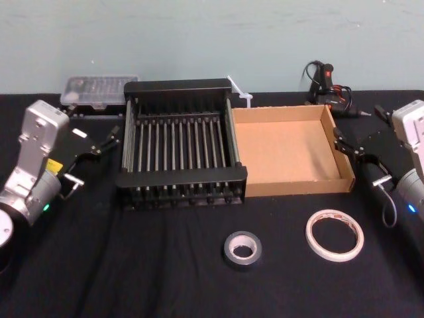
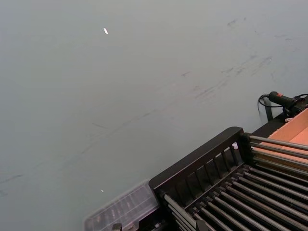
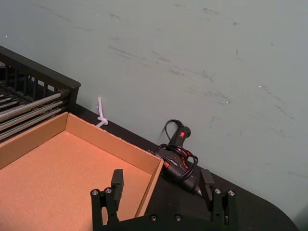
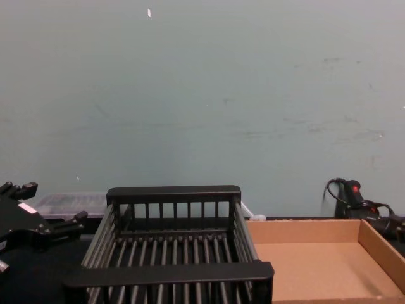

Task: Pick up the white tape and place it into the black box , Pick up the silver tape and place it into the brown box.

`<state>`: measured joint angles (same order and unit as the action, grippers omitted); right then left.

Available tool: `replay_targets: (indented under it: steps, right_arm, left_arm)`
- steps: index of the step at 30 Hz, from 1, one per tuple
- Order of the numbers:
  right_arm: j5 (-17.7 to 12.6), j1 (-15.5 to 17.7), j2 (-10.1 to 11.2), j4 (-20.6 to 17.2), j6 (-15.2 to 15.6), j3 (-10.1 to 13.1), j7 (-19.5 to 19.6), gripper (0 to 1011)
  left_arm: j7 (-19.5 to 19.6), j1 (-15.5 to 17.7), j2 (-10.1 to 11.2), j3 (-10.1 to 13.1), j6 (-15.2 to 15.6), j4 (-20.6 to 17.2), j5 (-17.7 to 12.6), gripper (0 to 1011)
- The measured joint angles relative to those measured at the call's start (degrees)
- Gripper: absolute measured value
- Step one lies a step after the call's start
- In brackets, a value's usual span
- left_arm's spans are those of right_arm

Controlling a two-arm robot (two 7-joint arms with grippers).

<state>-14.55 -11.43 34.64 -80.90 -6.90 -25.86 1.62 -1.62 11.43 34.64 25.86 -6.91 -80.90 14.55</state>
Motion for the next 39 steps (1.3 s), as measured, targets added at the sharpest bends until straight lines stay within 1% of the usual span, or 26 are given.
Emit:
replay_targets:
  steps: [17, 24, 27, 30, 31, 36, 37, 39]
  right_arm:
    - [0.0, 0.0, 0.0, 0.0, 0.0, 0.0, 0.0, 1003]
    - [-1.1, 1.1, 0.3, -1.2, -0.3, 1.4, -2.7, 1003]
    - [-2.0, 2.2, 0.7, -2.7, 0.0, 2.4, -3.6, 1002]
    - [-3.4, 3.7, 1.5, -5.0, 1.0, 3.7, -4.4, 1002]
    - [-4.2, 4.6, 2.0, -6.2, 1.9, 4.4, -4.7, 1002]
    - [-6.1, 7.6, 3.5, -10.4, 4.4, 6.6, -5.4, 1002]
    - [-7.0, 8.7, 4.1, -11.8, 5.3, 7.4, -5.8, 1002]
    - [-7.7, 9.8, 4.6, -13.1, 6.1, 8.2, -6.1, 1002]
  left_arm:
    - [0.0, 0.0, 0.0, 0.0, 0.0, 0.0, 0.0, 1001]
    - [0.0, 0.0, 0.0, 0.0, 0.0, 0.0, 0.0, 1001]
    - [0.0, 0.0, 0.0, 0.0, 0.0, 0.0, 0.0, 1001]
    - [0.0, 0.0, 0.0, 0.0, 0.0, 0.0, 0.0, 1002]
    - [0.0, 0.0, 0.0, 0.0, 0.0, 0.0, 0.0, 1001]
    - [0.0, 0.0, 0.0, 0.0, 0.0, 0.0, 0.0, 1001]
    - [0.0, 0.0, 0.0, 0.0, 0.0, 0.0, 0.0, 1001]
    - [0.0, 0.0, 0.0, 0.0, 0.0, 0.0, 0.0, 1001]
